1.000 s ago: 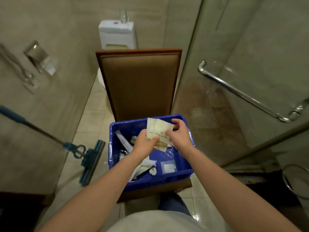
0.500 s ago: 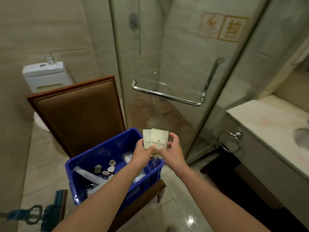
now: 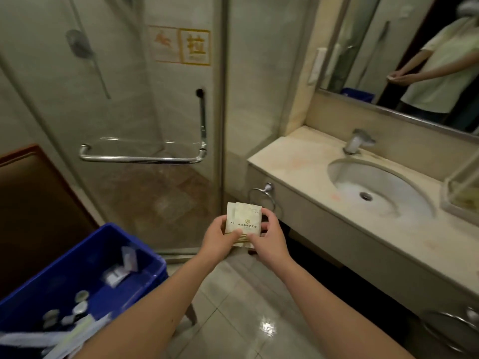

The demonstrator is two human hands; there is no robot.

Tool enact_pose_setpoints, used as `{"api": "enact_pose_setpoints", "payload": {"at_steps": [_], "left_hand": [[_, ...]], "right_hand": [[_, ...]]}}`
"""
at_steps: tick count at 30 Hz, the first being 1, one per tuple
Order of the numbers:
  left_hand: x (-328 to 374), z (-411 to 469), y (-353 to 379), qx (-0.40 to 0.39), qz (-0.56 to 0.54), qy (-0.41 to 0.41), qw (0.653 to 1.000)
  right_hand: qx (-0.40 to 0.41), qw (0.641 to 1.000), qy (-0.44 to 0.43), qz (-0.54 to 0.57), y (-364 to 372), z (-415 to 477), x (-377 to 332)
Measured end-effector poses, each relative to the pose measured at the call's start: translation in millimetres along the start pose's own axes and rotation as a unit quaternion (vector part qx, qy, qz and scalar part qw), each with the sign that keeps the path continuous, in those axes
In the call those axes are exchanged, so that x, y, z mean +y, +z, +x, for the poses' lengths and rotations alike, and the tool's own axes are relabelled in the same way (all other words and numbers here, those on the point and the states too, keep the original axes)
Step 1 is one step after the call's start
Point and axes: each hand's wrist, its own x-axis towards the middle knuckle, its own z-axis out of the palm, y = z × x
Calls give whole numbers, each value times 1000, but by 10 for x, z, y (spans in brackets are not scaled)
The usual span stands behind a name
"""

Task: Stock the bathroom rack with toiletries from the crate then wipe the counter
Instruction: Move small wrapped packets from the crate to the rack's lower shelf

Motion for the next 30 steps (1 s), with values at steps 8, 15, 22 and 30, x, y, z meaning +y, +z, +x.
{"api": "enact_pose_setpoints", "payload": {"at_steps": [8, 15, 22, 30], "left_hand": [[314, 34, 1409, -86, 72, 87, 990], [488, -5, 2415, -145, 133, 111, 974], [658, -42, 3178, -201, 197, 147, 948], [752, 61, 3894, -282, 225, 170, 917]], "right_hand": [[70, 997, 7, 16, -1488, 16, 364], [126, 991, 23, 28, -2476, -87, 649], [199, 978, 54, 42, -3133, -212, 906], [290, 952, 96, 32, -3681, -239, 1142]]}}
